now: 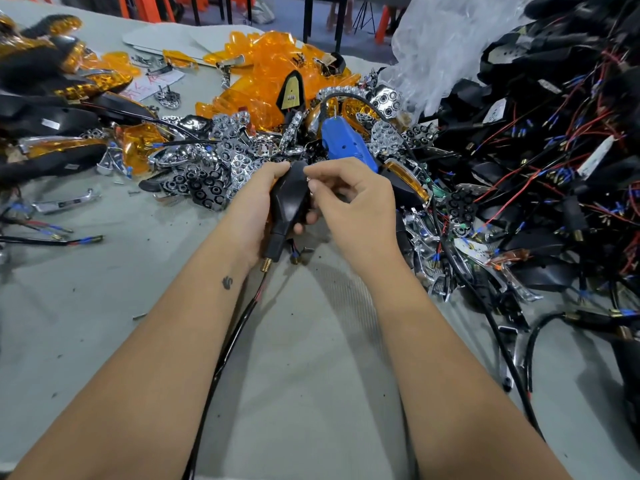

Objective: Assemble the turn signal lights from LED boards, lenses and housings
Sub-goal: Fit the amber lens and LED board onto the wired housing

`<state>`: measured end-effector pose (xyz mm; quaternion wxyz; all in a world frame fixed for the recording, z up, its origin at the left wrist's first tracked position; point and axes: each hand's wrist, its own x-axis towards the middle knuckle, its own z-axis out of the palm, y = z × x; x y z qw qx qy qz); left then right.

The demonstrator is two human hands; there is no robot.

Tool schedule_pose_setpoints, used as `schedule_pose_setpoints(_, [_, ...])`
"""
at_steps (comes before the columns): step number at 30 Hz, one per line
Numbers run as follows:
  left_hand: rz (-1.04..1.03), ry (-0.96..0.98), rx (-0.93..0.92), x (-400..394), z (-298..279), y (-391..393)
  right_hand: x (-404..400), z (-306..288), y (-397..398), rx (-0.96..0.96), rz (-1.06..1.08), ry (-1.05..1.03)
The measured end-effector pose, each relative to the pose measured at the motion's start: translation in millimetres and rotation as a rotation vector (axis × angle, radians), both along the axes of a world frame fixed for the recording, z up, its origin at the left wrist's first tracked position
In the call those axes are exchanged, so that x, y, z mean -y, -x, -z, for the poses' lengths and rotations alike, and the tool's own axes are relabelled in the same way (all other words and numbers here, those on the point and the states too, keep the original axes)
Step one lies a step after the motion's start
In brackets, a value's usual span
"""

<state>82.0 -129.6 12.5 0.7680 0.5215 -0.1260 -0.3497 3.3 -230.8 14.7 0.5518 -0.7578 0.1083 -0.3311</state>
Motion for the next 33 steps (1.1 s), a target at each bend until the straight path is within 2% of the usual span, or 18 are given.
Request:
schedule_pose_setpoints(7, [0.011,0.079,-0.080,3.7,1.8,3.2,1.0,-2.8,0.3,-0.024,-0.013,-0.073])
schedule_pose_setpoints(15, [-0.030,0.136,-0.155,4.6,2.0,2.2,-2.7,-3.3,1.2,0.015,0.002,0.254])
schedule_pose_setpoints(18, [-0.043,0.173,-0.197,2.4,2.3,-1.0,-0.4,-6.1,0.5,-0.029,0.139,0.361])
schedule_pose_setpoints(20, [-0.062,0.194,-0.232,0.6,3.6,-3.4,9.0,-9.9,0.4,-0.128,0.315,0.414])
schedule_pose_setpoints(22, [-0.092,0.210,-0.262,-0.3,4.6,-5.3,22.4,-12.1,3.2,-0.364,0.475,0.534])
schedule_pose_setpoints(25, [-0.128,0.231,-0.280,-0.5,5.0,-7.0,29.1,-8.4,8.0,-0.649,0.530,0.709])
schedule_pose_setpoints(30, [-0.149,0.220,-0.280,1.2,5.5,-8.6,22.0,-4.0,-1.9,-0.790,0.566,0.925])
schedule_pose_setpoints(33, [-0.162,0.221,-0.280,4.0,5.0,-8.7,24.4,-9.2,-11.1,-0.867,0.512,1.023])
